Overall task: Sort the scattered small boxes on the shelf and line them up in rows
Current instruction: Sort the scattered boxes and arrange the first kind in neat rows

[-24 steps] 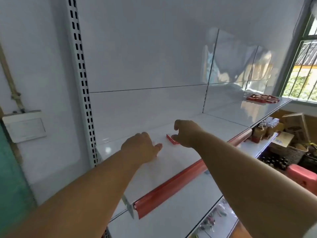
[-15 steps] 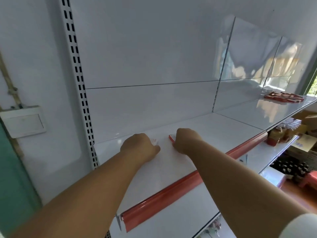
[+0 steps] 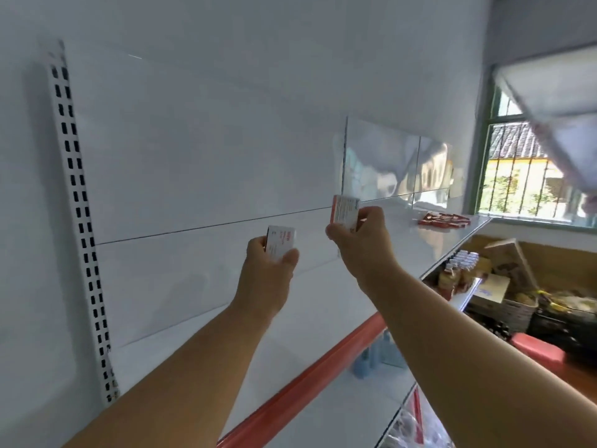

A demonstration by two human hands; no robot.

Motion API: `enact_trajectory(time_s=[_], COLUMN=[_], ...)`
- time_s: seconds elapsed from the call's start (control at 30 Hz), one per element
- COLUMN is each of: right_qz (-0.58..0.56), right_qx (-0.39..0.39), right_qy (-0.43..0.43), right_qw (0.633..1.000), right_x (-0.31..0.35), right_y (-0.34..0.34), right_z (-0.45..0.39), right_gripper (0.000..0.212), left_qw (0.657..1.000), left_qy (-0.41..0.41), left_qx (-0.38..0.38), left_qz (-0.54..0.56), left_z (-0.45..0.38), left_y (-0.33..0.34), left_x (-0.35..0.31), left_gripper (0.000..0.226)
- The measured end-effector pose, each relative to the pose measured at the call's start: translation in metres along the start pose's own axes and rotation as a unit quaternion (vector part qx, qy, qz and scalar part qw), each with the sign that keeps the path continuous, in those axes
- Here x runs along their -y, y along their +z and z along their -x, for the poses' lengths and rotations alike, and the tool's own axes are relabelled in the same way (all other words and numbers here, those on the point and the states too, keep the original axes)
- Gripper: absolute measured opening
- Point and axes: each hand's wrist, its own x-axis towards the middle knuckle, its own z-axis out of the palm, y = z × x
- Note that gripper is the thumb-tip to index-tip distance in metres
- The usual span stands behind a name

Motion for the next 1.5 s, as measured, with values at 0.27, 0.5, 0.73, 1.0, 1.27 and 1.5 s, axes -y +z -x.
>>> enact_trajectory(time_s=[0.27, 0.5, 0.73, 1.0, 1.27, 1.5], right_qz=[-0.013, 0.033, -0.017, -0.015, 0.042, 0.037], right_qx=[-0.019, -0.068, -0.073, -0.109, -0.15, -0.079], right_qy=[0.001, 0.025, 0.06, 0.08, 0.109, 0.104], right_qw=[1.0, 0.997, 0.995, 0.991, 0.982, 0.991], right_x=[-0.037, -0.112, -0.201, -0.321, -0.436, -0.558], right_y=[-0.147, -0.279, -0.363, -0.417, -0.514, -0.587], right_z=[-0.042, -0.118, -0.235, -0.38, -0.525, -0.659], right_gripper=[0.018, 0.013, 0.02, 0.01, 0.012, 0.009], left_qw=[0.987, 0.973, 0.97, 0.968, 0.959, 0.967], left_qy=[-0.004, -0.021, -0.059, -0.032, -0.018, -0.021], left_qx=[0.112, 0.188, 0.204, 0.238, 0.251, 0.2], left_qz=[0.118, 0.133, 0.117, 0.073, 0.128, 0.157], left_z=[0.017, -0.005, -0.06, -0.151, -0.211, -0.251], left_y=[0.163, 0.34, 0.489, 0.664, 0.854, 1.017], left_x=[-0.032, -0.045, -0.028, 0.024, 0.054, 0.083], left_gripper=[0.02, 0.021, 0.023, 0.034, 0.027, 0.025])
